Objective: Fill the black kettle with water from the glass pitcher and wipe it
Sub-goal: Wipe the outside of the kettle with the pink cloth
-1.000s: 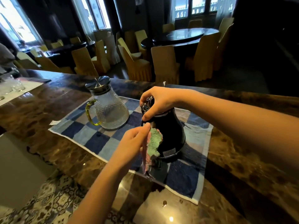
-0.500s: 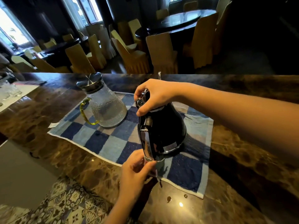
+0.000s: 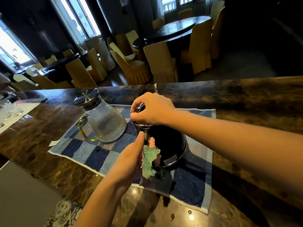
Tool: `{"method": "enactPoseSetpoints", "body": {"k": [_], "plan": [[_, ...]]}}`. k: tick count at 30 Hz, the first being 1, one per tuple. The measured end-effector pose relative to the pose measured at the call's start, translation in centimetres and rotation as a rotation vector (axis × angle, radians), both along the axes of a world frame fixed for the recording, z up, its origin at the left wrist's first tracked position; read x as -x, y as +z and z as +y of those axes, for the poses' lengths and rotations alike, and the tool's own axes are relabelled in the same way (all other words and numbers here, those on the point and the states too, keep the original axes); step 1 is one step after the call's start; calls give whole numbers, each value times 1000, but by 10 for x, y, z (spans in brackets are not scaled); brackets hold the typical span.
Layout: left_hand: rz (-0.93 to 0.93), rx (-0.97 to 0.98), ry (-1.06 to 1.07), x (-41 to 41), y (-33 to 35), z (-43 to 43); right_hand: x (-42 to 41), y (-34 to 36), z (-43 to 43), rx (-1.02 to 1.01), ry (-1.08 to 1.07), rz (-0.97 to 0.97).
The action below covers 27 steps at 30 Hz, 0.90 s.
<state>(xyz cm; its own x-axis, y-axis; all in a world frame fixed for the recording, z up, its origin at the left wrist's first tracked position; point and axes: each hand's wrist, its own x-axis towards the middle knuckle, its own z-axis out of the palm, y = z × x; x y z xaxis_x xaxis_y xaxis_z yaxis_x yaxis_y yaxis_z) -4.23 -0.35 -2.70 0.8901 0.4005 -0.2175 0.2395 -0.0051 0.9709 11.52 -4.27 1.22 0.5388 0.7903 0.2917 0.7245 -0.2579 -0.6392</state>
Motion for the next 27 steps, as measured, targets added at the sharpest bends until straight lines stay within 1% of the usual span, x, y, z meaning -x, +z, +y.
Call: {"method": "enactPoseSetpoints", "body": {"k": [3, 4, 6, 8, 9, 10, 11, 13, 15, 16, 18, 19, 21, 24, 25, 27], "plan": [[34, 80, -15, -4, 14, -2, 1, 0, -1, -1, 4, -1], [43, 107, 10, -1, 15, -4, 2, 0, -1, -1, 2, -1], [8, 139, 101, -3, 17, -9, 3, 1, -2, -3, -6, 10], [-23, 171, 256, -4, 14, -17, 3, 0, -1, -4, -6, 25], [-60, 114, 339, 2, 7, -22, 2, -1, -1, -8, -6, 27], [-100, 9, 398, 4, 3, -36, 2, -1, -1, -12, -7, 28], [-136, -128, 445, 4, -2, -52, 0, -1, -1, -14, -6, 31], [-283, -423, 493, 9, -13, -75, -1, -1, -1, -16, -6, 33], [-362, -785, 432, 7, -18, -74, -1, -2, -2, -21, -16, 27], [-384, -904, 385, 4, -18, -67, -1, -2, -2, -24, -19, 19], [-412, -1009, 317, -4, -10, -50, 0, -1, -3, -26, -23, 9], [-433, -1011, 312, -5, -9, -46, 0, -1, -3, -24, -20, 10], [-475, -942, 345, -4, -14, -44, 1, -1, -3, -20, -14, 16], [-449, -810, 521, 1, -27, -50, 0, -1, -2, -12, -6, 20], [-421, -731, 571, 2, -31, -52, 0, -1, -2, -13, -5, 22], [-389, -562, 572, 3, -36, -57, -1, -1, -2, -16, -8, 28]]}}
